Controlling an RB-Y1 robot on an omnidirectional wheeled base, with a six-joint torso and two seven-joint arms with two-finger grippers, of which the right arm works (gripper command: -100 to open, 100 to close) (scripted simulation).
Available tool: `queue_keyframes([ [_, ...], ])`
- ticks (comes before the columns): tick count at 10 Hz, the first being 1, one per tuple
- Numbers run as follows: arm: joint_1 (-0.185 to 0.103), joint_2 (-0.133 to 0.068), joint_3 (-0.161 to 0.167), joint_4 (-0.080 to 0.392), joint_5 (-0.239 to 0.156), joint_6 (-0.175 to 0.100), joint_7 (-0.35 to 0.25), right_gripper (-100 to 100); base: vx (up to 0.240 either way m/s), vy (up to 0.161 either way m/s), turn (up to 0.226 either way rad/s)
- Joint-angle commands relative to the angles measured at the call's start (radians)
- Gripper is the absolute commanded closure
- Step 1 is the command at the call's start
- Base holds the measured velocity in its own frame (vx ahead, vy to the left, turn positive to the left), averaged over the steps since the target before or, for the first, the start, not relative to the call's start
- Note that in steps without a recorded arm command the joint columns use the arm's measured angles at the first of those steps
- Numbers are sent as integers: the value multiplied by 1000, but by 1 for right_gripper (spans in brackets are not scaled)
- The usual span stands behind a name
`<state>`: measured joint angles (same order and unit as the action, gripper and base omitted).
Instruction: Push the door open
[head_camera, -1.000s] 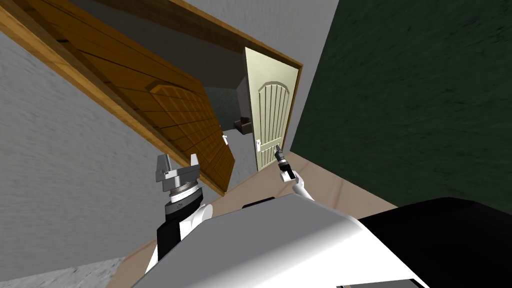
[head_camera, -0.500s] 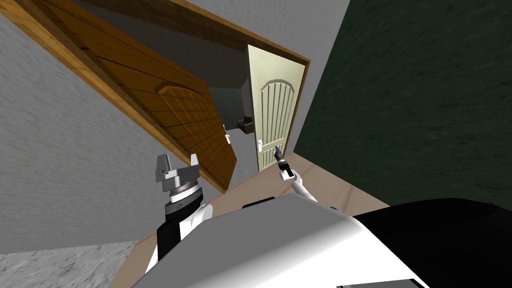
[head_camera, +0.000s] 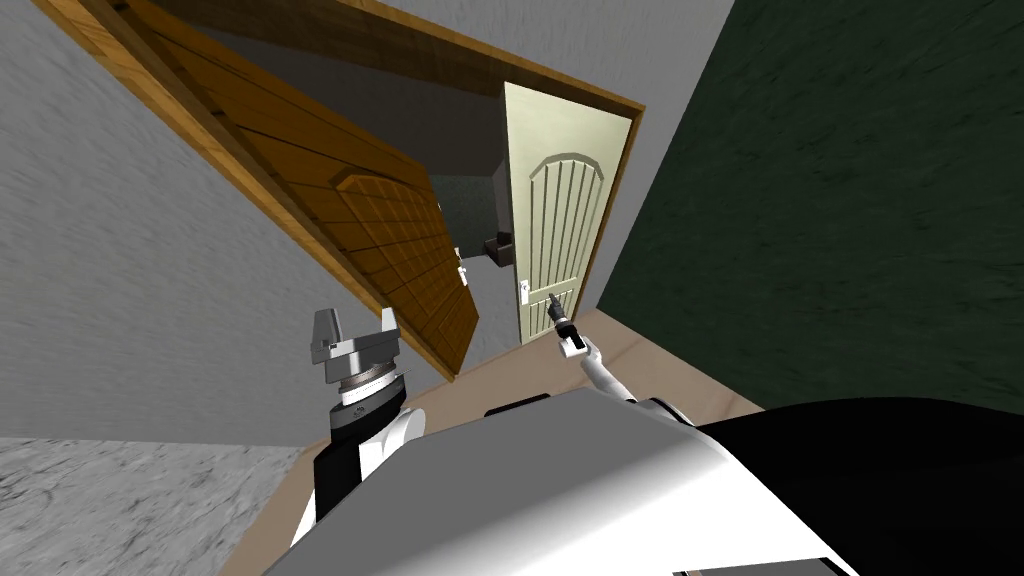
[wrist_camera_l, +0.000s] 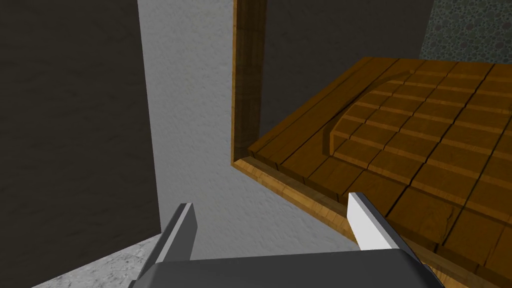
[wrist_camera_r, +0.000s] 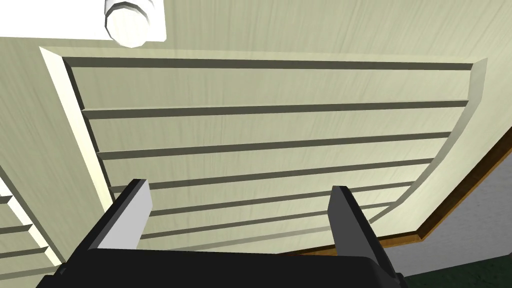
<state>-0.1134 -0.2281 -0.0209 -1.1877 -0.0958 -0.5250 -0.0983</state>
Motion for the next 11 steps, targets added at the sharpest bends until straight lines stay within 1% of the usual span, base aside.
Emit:
queue_keyframes([
  [1,-10,-8,1,30,-3,-3,-7,-100,13,-32,70],
  [3,-53,-24,2,98,-11,0,-22,-100,17,-52,171],
  [4,-53,-24,2,110,-11,0,-22,-100,7,-53,80],
  [5,-74,-32,2,147,-16,1,-29,-100,-2,-50,98],
  [6,-93,-39,2,175,-19,3,-36,-100,2,-64,253],
  [7,-93,-39,2,186,-19,3,-36,-100,14,-56,73],
  [8,-112,-46,3,222,-23,4,-42,-100,13,-48,98],
  [11,-166,-65,4,318,-34,7,-60,-100,9,-70,203],
])
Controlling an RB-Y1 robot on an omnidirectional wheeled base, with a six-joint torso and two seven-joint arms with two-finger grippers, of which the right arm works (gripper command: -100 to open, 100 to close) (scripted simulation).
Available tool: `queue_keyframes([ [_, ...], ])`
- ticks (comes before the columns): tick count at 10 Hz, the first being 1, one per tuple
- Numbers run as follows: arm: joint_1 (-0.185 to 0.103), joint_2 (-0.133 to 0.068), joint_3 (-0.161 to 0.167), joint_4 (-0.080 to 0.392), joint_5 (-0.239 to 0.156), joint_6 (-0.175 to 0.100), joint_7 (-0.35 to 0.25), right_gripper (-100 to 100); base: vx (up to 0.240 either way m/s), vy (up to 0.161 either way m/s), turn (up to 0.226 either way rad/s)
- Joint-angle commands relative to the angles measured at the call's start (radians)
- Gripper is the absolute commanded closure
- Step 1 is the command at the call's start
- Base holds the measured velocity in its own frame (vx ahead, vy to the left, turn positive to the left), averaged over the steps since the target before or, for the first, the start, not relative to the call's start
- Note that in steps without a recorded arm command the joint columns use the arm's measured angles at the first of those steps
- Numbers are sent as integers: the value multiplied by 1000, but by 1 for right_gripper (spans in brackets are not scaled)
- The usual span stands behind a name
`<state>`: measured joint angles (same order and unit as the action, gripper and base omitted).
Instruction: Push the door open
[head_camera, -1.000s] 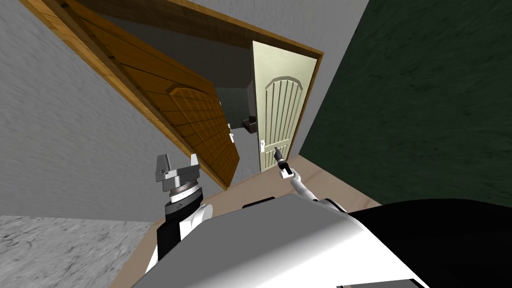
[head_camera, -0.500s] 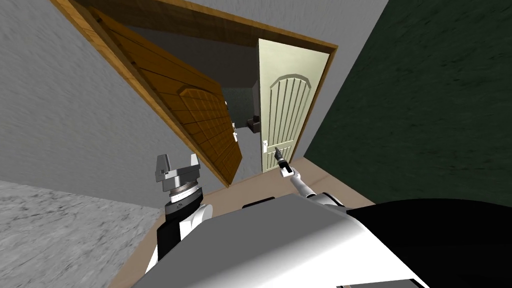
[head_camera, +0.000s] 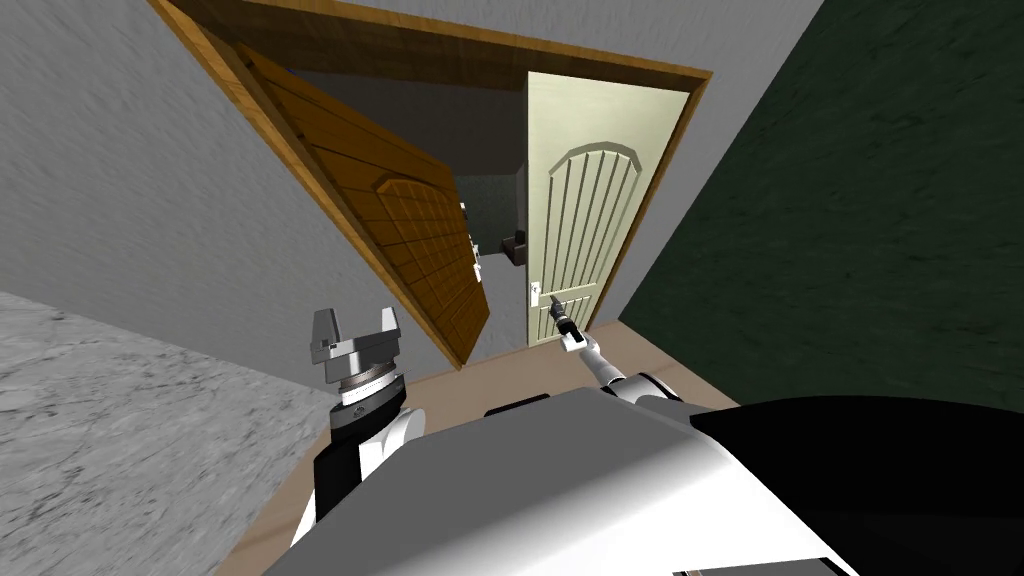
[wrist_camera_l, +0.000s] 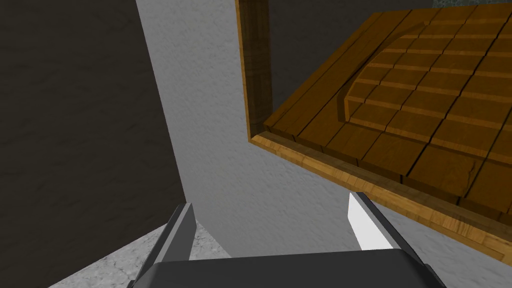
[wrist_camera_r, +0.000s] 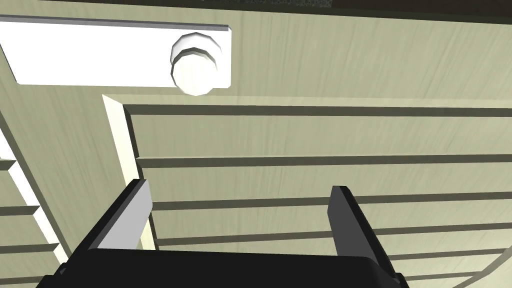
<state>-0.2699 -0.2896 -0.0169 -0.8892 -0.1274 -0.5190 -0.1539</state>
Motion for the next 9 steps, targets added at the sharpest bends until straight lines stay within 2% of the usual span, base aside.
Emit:
queue_keyframes([
  [1,-26,-10,1,50,-5,2,-10,-100,9,-66,160],
  [2,-26,-10,1,55,-5,2,-10,-100,1,-42,37],
  [5,-68,-25,2,134,-14,5,-24,-100,-1,-40,138],
  [6,-91,-33,2,178,-18,6,-32,-100,4,-70,217],
  [9,-121,-44,3,235,-24,8,-42,-100,1,-53,135],
])
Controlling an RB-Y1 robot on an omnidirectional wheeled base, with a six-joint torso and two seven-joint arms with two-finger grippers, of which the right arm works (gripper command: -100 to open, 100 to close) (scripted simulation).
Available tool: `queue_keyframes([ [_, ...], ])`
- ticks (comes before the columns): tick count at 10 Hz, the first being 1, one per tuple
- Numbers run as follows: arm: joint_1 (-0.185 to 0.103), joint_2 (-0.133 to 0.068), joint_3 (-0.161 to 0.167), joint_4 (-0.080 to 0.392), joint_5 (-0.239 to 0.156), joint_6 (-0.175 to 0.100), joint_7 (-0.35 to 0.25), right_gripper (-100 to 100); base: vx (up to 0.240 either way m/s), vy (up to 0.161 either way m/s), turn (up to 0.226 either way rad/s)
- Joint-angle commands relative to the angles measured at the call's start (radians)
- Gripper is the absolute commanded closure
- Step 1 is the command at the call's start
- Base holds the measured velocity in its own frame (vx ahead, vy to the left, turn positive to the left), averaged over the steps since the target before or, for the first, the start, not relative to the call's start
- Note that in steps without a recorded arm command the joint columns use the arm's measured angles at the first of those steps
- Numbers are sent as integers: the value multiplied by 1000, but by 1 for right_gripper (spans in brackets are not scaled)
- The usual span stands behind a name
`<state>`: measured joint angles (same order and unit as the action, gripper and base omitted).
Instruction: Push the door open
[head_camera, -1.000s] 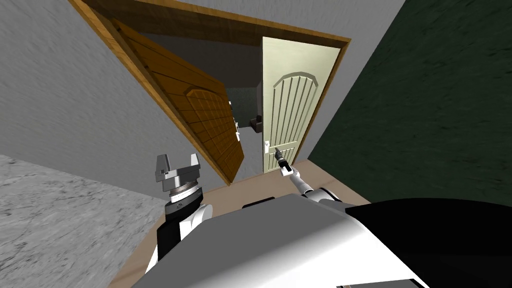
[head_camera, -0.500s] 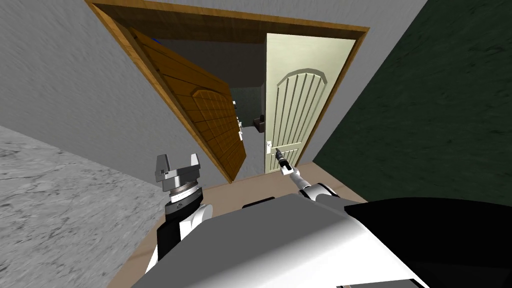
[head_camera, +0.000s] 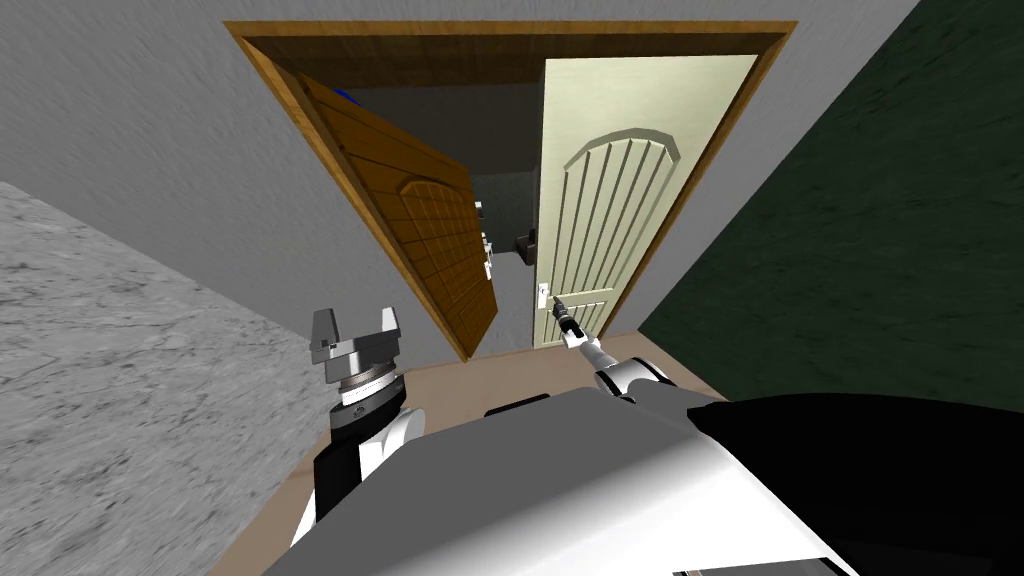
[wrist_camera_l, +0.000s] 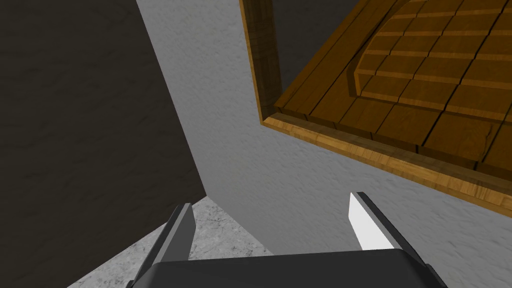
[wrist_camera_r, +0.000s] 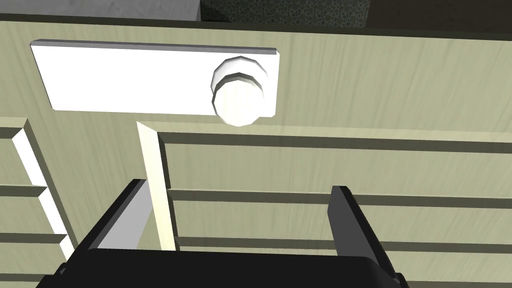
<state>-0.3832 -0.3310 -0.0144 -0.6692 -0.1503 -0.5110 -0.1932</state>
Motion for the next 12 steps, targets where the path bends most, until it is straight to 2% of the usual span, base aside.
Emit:
queue_keyframes([
  [1,-17,-6,1,32,-3,1,-6,-100,-8,-40,110],
  [2,-3,-3,-1,6,-2,6,-2,-100,-3,-18,19],
  [5,-4,-2,-7,11,-4,6,1,-100,143,-22,21],
  [11,-7,0,-18,22,-7,1,8,-100,202,-29,25],
  [12,-7,0,-18,22,-7,1,8,100,-13,-1,-7],
])
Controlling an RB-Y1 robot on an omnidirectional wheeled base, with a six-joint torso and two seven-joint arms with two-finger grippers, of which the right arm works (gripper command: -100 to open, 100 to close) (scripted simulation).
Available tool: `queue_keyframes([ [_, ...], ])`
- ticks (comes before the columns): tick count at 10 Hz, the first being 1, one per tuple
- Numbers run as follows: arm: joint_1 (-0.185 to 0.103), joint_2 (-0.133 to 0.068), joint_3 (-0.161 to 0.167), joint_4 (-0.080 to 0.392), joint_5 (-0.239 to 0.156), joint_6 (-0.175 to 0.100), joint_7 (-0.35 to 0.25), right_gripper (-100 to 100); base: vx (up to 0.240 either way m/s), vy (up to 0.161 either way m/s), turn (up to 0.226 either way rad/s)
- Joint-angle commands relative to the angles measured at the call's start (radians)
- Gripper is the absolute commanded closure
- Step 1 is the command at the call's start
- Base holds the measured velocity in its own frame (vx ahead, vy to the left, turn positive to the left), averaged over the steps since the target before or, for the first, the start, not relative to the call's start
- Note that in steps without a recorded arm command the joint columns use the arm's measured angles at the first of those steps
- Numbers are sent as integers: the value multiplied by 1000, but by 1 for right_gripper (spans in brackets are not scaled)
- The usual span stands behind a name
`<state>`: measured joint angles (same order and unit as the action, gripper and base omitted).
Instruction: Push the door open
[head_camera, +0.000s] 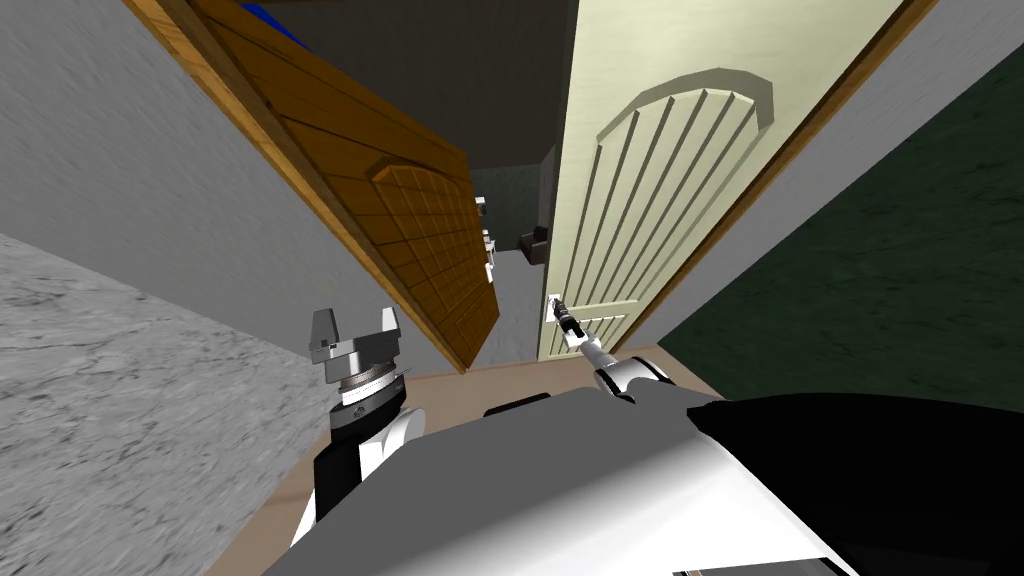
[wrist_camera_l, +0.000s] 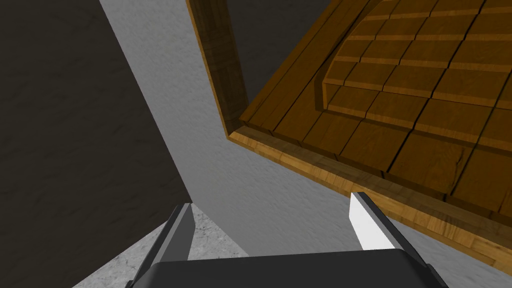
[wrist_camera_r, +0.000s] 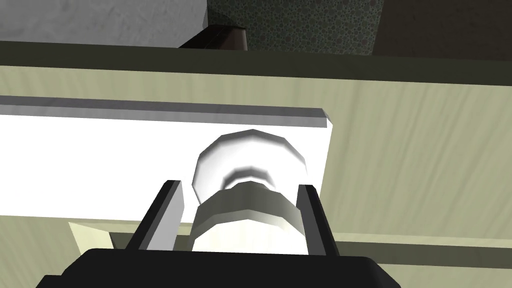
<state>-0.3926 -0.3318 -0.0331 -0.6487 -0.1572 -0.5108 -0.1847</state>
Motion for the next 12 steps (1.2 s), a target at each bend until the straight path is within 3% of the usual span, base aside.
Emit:
queue_keyframes([
  [1,2,1,0,2,0,1,0,100,-33,2,9],
  [5,2,1,0,2,0,1,0,100,-5,0,4],
  [6,-2,-4,-35,0,-5,2,17,100,82,-4,88],
  [8,0,-5,-52,7,-7,2,26,100,111,28,51],
  [12,6,-7,-125,5,-17,4,63,100,123,13,54],
])
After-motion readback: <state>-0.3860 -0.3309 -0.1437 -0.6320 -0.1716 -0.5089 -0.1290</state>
